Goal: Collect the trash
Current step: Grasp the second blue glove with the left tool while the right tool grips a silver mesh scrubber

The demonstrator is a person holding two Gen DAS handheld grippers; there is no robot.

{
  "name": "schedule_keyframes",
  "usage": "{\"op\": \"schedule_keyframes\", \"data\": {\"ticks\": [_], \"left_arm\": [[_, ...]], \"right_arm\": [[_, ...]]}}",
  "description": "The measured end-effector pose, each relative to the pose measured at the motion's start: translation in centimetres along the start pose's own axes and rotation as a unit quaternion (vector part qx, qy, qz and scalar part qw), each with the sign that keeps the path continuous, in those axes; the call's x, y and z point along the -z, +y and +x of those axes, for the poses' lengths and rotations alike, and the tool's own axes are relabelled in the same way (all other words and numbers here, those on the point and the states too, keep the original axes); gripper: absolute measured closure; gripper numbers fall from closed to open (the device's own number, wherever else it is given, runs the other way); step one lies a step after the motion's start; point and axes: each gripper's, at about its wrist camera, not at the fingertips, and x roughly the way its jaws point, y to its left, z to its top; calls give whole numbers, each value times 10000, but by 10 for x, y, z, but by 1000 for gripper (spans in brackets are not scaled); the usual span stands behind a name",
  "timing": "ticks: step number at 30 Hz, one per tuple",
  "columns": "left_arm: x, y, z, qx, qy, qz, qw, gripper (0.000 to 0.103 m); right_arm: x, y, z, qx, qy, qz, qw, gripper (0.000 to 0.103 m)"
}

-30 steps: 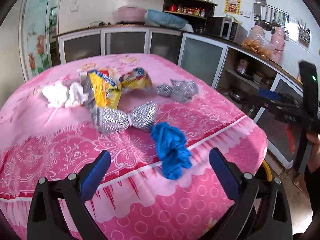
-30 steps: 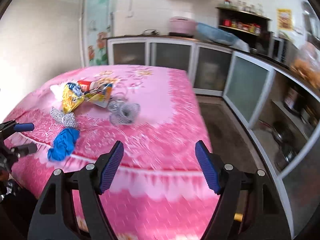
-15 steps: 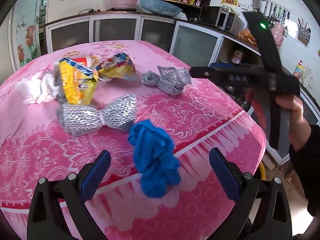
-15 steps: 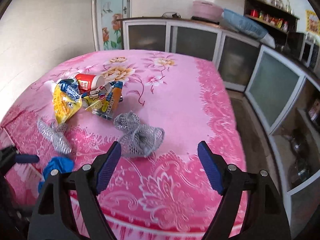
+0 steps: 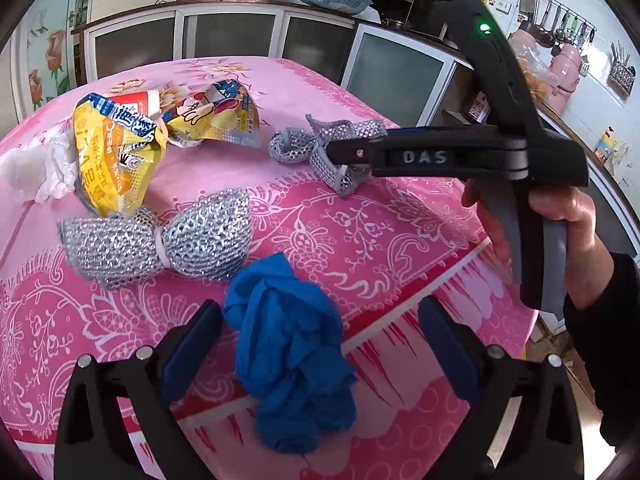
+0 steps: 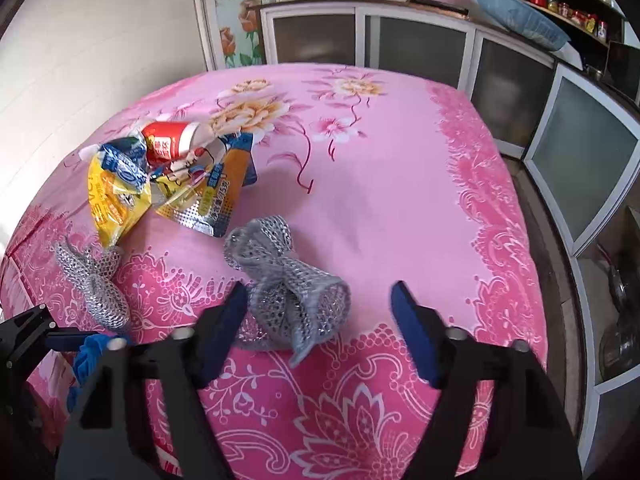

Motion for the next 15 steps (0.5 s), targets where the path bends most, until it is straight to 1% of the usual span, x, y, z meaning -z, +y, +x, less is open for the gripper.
{"op": "schedule_keyframes", "data": {"ticks": [1,2,3,4,5,6,8,10,14,15], "left_arm": [[-1,-1,1,-15,-13,2,10000,18],[-1,-1,2,-62,4,22,10000,35],[-2,-1,3,-99,19,43,9999,60],[-3,-2,5,-89,36,81,9999,74],[-3,-1,5,-39,52,75,10000,83],[-3,1,3,3,27,24,10000,88],[-3,3,0,53,-9,-57,10000,90],[-3,8,-6,141,-32,-150,9998,90],[-3,14,-26,398,-143,-326,9986,90],[-4,14,-34,393,-208,-343,9984,90]], "right_arm": [[0,1,2,25,40,-37,10000,60],[0,3,3,105,64,-66,9999,69],[1,4,3,126,66,-68,9999,80],[0,4,3,89,55,-55,9999,92],[0,4,0,76,-4,-23,10000,93],[0,4,-2,81,-33,-2,10000,94],[0,3,-9,74,-129,58,9999,96],[0,1,-16,-50,-148,166,9997,96],[2,0,-43,-63,-359,256,9990,96],[3,0,-50,-98,-402,273,9988,96]]}}
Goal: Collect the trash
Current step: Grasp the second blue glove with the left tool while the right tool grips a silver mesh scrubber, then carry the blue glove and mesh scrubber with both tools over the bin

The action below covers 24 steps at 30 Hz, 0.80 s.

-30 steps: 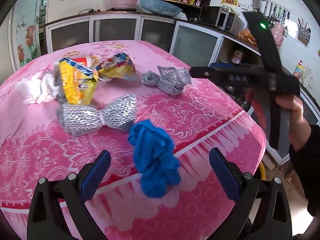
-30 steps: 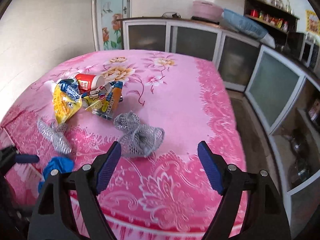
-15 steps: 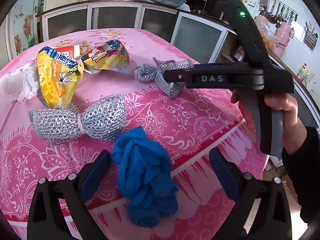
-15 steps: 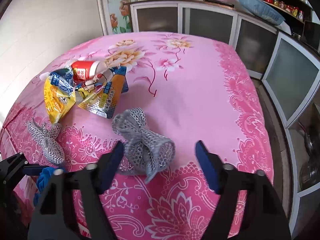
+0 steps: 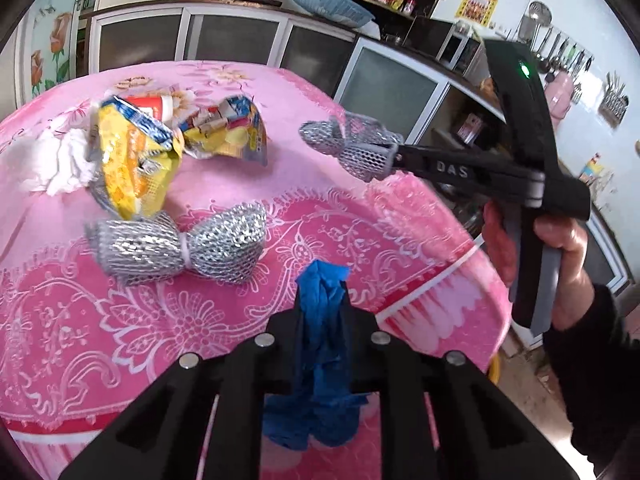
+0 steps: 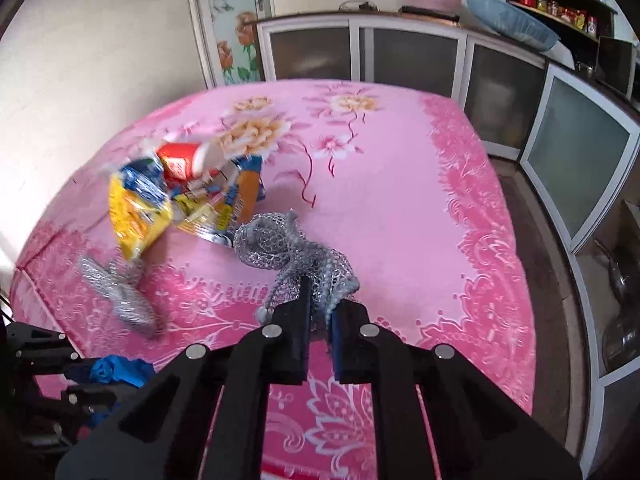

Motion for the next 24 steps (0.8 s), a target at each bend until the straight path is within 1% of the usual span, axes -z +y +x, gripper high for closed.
{"op": "schedule_keyframes", "data": {"ticks": [3,7,12,15,18,24], "left_arm": [[-4,0,-17,-33,-173,47,9998,90],[-10,-7,-39,-114,-405,153,9990,90],[-10,-23,-53,-54,-497,302,9983,90],[-3,-35,-60,66,-514,458,9976,90],[2,-57,-60,195,-500,705,9961,90],[5,-106,-45,557,-384,1148,9911,90]], "right_arm": [[0,-1,-21,-102,-143,111,9998,96],[5,0,-52,-58,-354,137,9993,96],[27,-6,-90,93,-485,275,9984,96],[48,-17,-114,292,-575,422,9970,96],[74,-33,-142,549,-662,659,9941,96],[133,-70,-197,1208,-762,1200,9824,96]]}}
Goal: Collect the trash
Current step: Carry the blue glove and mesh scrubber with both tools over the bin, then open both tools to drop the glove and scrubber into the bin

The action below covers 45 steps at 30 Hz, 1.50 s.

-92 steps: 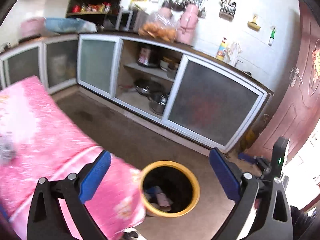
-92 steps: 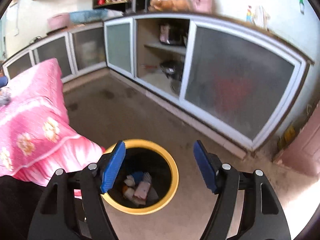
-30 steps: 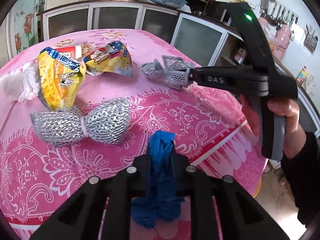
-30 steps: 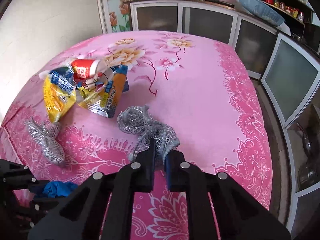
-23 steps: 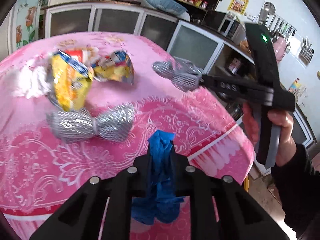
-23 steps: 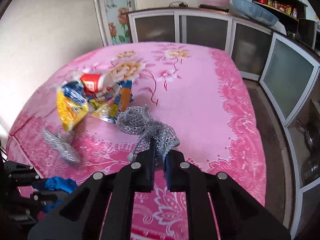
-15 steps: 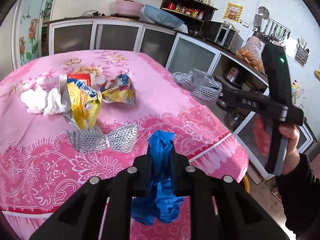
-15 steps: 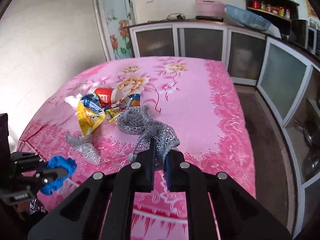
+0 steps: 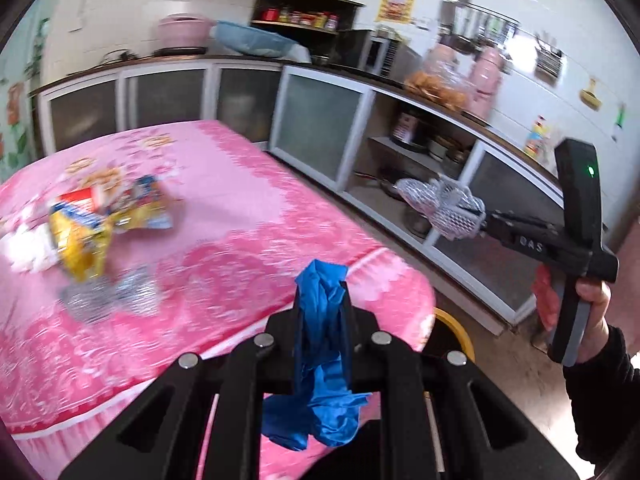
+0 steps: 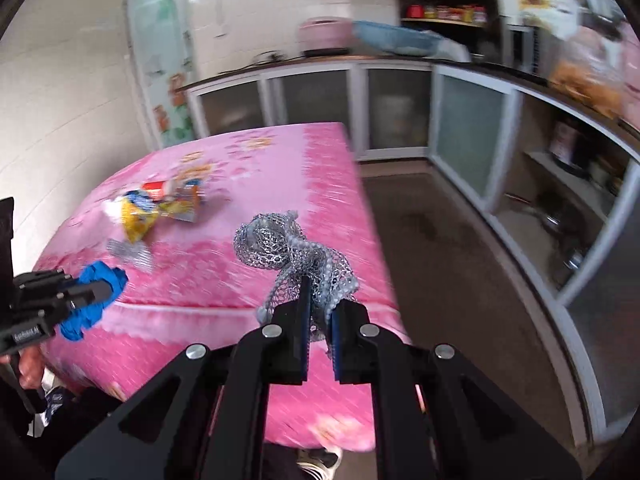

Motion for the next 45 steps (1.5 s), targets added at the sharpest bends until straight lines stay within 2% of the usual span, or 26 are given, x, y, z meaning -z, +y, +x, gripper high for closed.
{"op": "schedule_keyframes", "data": {"ticks": [2,7,12,18,23,29,33,38,40,41,42,43,44,45], "left_arm": [[-5,-16,12,150,44,112,9998,90],[-15,-70,48,615,167,535,9965,90],[-19,-134,91,1122,362,1007,9879,89],[-12,-196,141,1516,671,1398,9762,89],[-7,-223,185,1654,943,1455,9709,89],[3,-250,230,1611,1212,1626,9659,89],[6,-256,248,1618,1358,1573,9647,89],[9,-265,267,1585,1480,1585,9633,89],[10,-266,275,1564,1546,1535,9634,78],[12,-266,277,1549,1569,1505,9637,59],[12,-264,278,1508,1549,1436,9657,39],[12,-261,278,1435,1495,1371,9686,30],[12,-257,278,1360,1422,1289,9719,19],[12,-254,276,1334,1403,1239,9732,18]], "right_arm": [[17,-22,-16,351,25,193,9992,96],[57,-67,-39,919,161,574,9940,96],[96,-110,-48,1429,378,933,9846,95],[133,-151,-37,1765,632,1331,9732,95],[156,-174,-18,1897,947,1568,9646,95],[181,-204,4,1946,1324,1938,9524,95],[191,-218,13,1856,1484,2222,9456,95],[197,-227,24,1913,1619,2286,9407,94],[199,-231,30,1925,1699,2297,9388,91],[202,-232,33,1891,1759,2318,9378,87],[206,-234,37,1935,1832,2362,9344,74],[209,-238,40,1991,1881,2381,9318,50],[213,-239,42,1985,1884,2403,9313,39],[217,-239,42,2007,1853,2445,9304,35]]}}
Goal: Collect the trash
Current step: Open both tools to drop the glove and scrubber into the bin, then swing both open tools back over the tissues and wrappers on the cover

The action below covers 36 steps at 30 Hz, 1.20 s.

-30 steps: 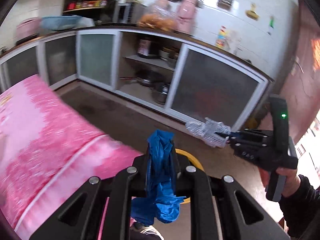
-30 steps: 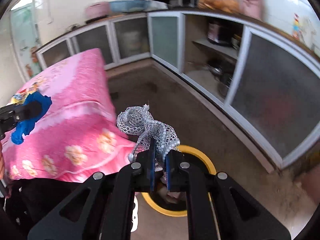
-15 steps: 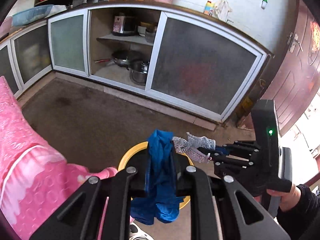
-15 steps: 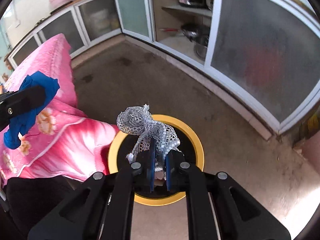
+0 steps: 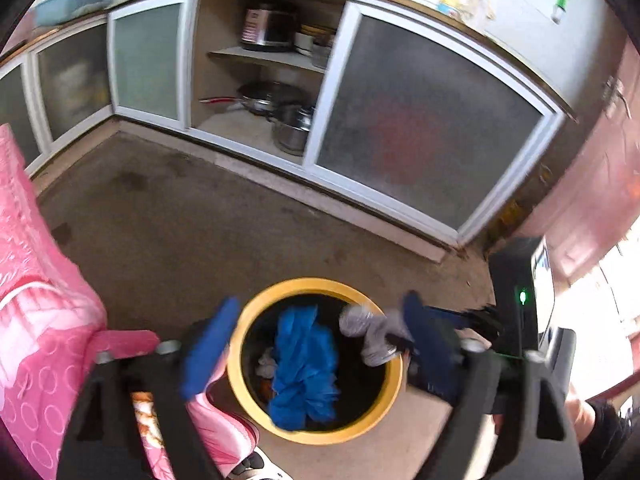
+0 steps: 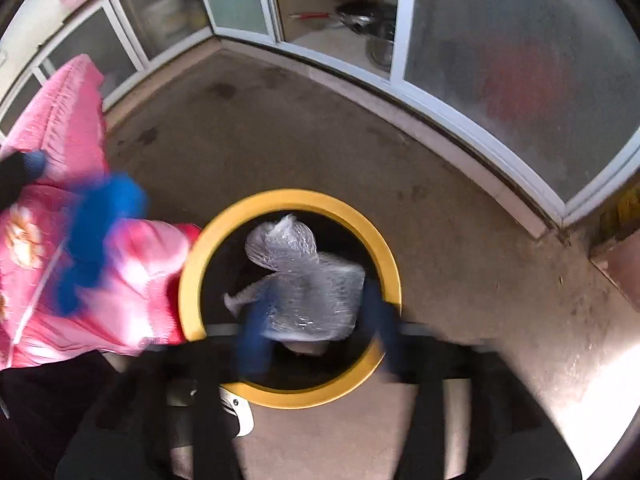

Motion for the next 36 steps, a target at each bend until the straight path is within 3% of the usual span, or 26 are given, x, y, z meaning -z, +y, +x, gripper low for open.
{"op": "schedule_keyframes", "data": {"ticks": [5,9,13,17,21,23,24,26,28,31,36], "left_arm": [[2,11,-17,-26,18,-274,9996,16],[3,13,-62,8,-461,-331,9984,11],[13,26,-123,113,-833,-464,9954,10],[42,58,-194,-220,-1194,-534,9912,8],[82,105,-261,-843,-1411,-708,9839,8],[104,133,-295,-1275,-1491,-850,9769,8],[121,153,-320,-1628,-1564,-1017,9689,8],[140,181,-348,-1926,-1614,-1253,9598,8],[164,215,-381,-2331,-1690,-1554,9450,8],[192,260,-419,-2874,-1628,-1908,9244,8],[220,310,-457,-3450,-1526,-2036,9035,8]], "right_arm": [[18,-9,-14,337,-75,92,9994,36],[30,-12,-56,657,-686,19,9955,36],[39,-1,-110,554,-1493,-173,9871,36],[39,33,-160,-66,-2218,-562,9735,34],[33,98,-196,-1115,-2597,-1190,9518,29],[30,142,-208,-1689,-2652,-1570,9362,27],[29,163,-210,-1910,-2631,-1733,9297,27],[24,215,-212,-2449,-2501,-2107,9127,27],[24,265,-208,-2836,-2336,-2428,8978,27],[26,338,-201,-3119,-2147,-2963,8768,27],[30,439,-182,-3301,-1735,-3741,8491,27]]}}
